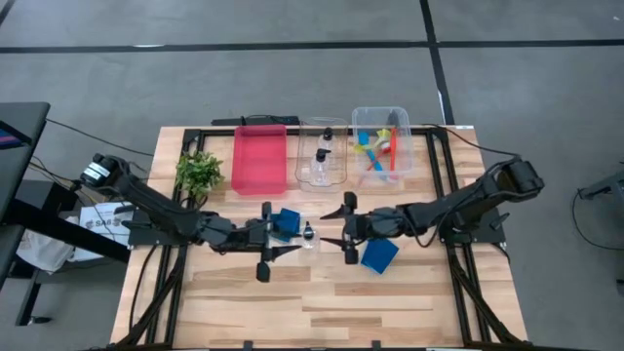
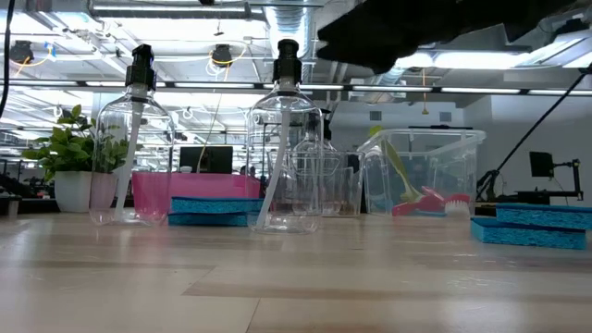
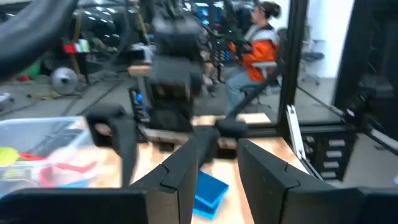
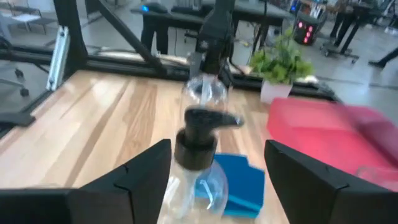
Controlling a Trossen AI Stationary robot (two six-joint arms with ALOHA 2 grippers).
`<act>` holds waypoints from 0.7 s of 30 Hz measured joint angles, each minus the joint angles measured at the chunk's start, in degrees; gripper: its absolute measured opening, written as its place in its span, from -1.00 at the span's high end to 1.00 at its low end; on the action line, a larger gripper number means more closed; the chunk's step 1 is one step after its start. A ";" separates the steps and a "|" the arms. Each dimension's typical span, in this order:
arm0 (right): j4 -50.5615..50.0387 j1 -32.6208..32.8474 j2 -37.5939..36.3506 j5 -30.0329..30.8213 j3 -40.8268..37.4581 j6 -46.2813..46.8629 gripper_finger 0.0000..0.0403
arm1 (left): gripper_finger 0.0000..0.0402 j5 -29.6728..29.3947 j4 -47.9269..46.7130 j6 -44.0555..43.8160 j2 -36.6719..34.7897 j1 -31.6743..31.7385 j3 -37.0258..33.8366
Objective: Pick & Place Kitchen Sink Supplies
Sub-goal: Put the soap dispenser into the transparent bin
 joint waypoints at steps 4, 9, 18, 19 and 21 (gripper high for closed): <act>0.79 0.00 1.73 0.00 0.00 2.55 -0.28 | 0.42 -3.93 -1.60 0.00 -1.91 -2.24 0.00; 5.27 -0.15 4.60 -0.02 0.04 3.47 -0.30 | 0.42 -4.94 -2.00 0.22 -2.02 -3.53 -0.02; 5.44 -0.24 10.41 -0.02 4.63 3.43 -0.30 | 0.42 -5.65 -2.03 0.22 -2.02 -3.53 -0.07; 4.77 -0.23 10.86 -0.07 5.32 3.23 -0.30 | 0.42 -5.65 -2.05 0.19 -2.02 -3.53 -0.07; 4.09 -0.46 11.92 -0.34 6.41 3.18 -0.30 | 0.42 -5.65 -2.06 0.21 -2.02 -3.53 -0.07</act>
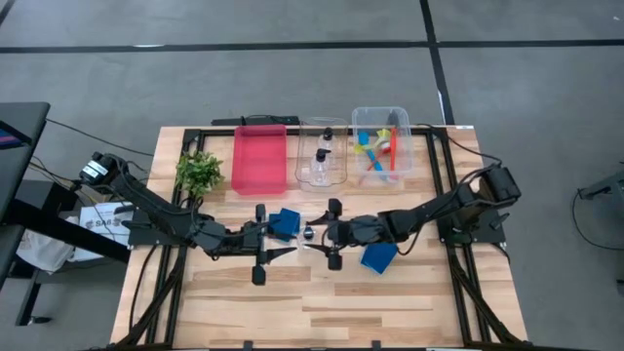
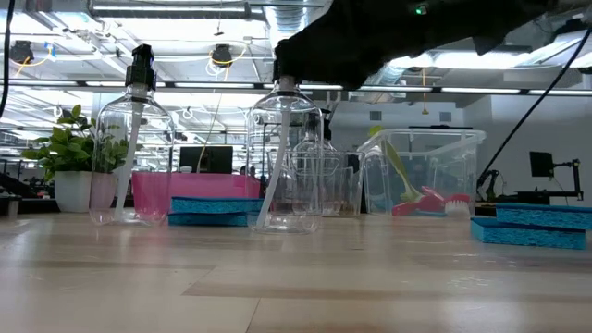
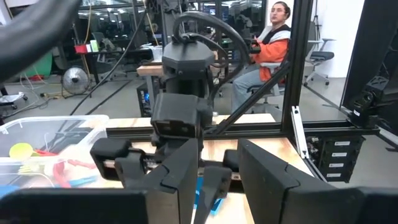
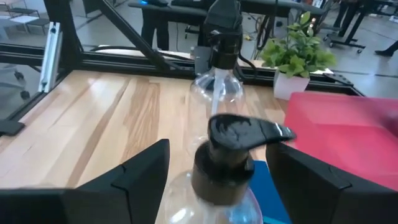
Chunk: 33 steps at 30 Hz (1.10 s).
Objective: Pick & Place Kitchen Sink Supplies
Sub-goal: Put the soap dispenser into the transparent bin
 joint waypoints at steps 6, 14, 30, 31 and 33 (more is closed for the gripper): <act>-0.55 -1.36 2.76 -0.31 3.29 -0.73 -0.30 | 0.42 0.00 0.00 -0.01 0.02 0.02 -0.22; -1.35 -2.74 2.88 -0.10 4.11 2.22 -0.17 | 0.42 0.00 0.02 -0.17 0.02 0.07 -0.22; -1.60 -1.79 0.69 -0.21 4.06 4.38 0.44 | 0.42 0.00 0.04 -0.15 0.04 0.07 -0.22; -2.05 -1.71 -0.12 -0.22 4.06 4.38 0.44 | 0.42 0.00 0.04 -0.15 0.04 0.07 -0.22; -3.17 -1.41 -2.17 -0.17 4.06 4.36 0.41 | 0.42 0.00 0.04 -0.15 0.04 0.07 -0.22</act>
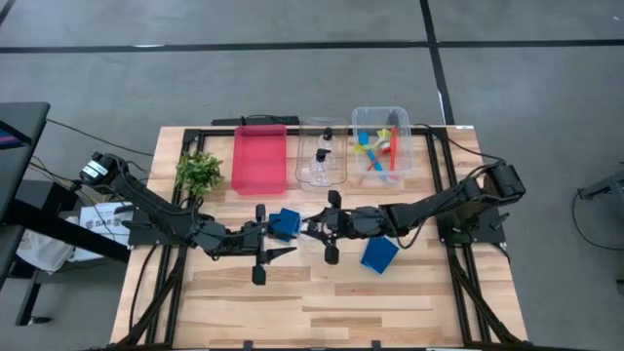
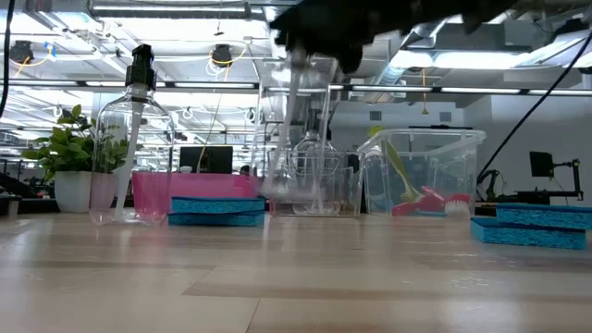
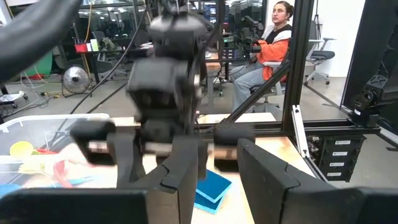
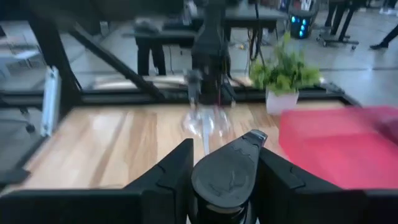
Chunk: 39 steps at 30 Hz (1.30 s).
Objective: Pick & Place Kitchen Sink Supplies
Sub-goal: Put the soap dispenser into the transparent bin
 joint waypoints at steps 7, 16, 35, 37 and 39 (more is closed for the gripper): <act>-6.61 -0.41 -9.82 0.03 0.02 -1.71 0.42 | 0.42 0.00 0.02 0.00 0.00 0.00 0.00; -14.48 -2.95 -20.60 -0.12 5.18 -8.36 0.43 | 0.42 0.00 0.03 0.00 0.02 0.00 0.00; -33.54 -25.31 -9.20 -9.34 35.65 -14.13 0.41 | 0.42 0.00 0.07 0.00 0.02 0.02 0.00; -33.72 -28.72 -6.41 -12.34 37.11 -13.31 0.43 | 0.42 0.00 0.09 0.00 0.02 0.02 0.00; -33.04 -31.83 -3.59 -14.60 38.49 -13.03 0.43 | 0.42 0.00 0.09 0.00 0.02 0.01 0.00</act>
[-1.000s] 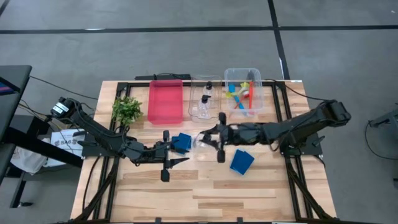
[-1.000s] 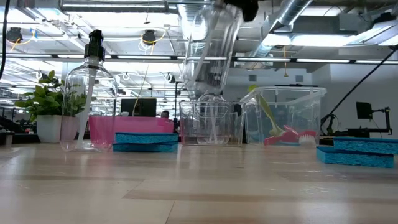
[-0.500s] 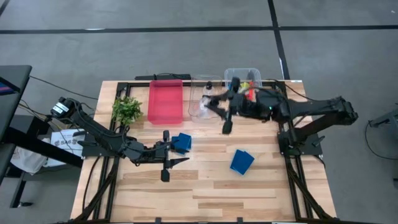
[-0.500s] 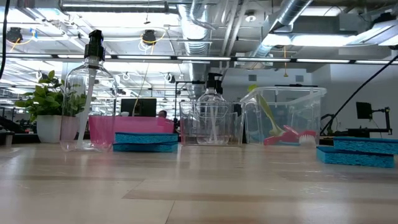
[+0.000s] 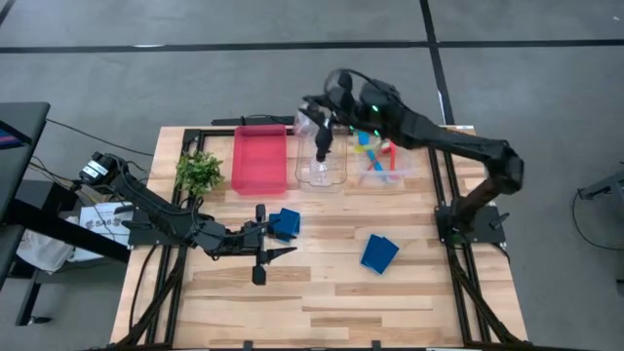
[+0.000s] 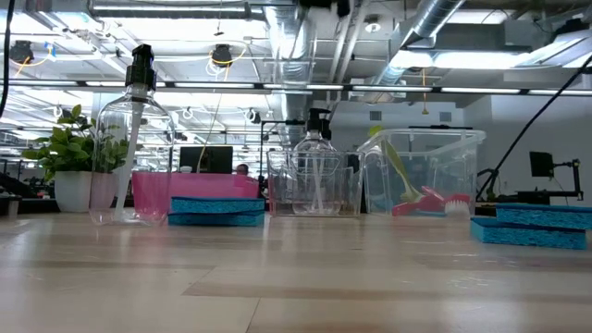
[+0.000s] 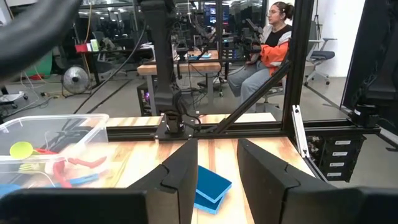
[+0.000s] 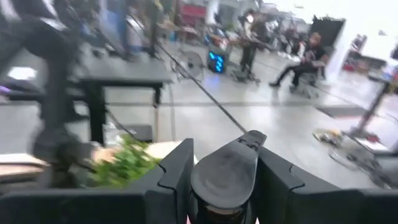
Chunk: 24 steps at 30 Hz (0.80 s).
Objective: Pick & Place Kitchen Sink Supplies
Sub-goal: Put the soap dispenser into the transparent bin
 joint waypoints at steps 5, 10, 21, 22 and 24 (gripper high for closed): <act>0.42 -6.53 7.18 -4.42 2.76 2.30 0.37 | 0.42 0.00 0.02 0.13 0.00 0.01 0.00; 0.52 -11.67 12.95 -10.82 3.54 6.68 0.42 | 0.42 0.00 -0.02 0.13 0.00 0.03 -0.06; -3.29 -14.43 17.31 -12.28 3.58 8.25 0.39 | 0.42 0.01 0.00 0.13 0.00 0.05 -0.15; -3.75 -14.51 17.26 -12.26 3.62 8.08 0.41 | 0.42 0.01 0.02 0.13 0.00 0.05 -0.15; -4.96 -14.52 17.25 -12.11 3.66 7.39 0.43 | 0.42 0.01 0.05 0.13 0.00 0.05 -0.15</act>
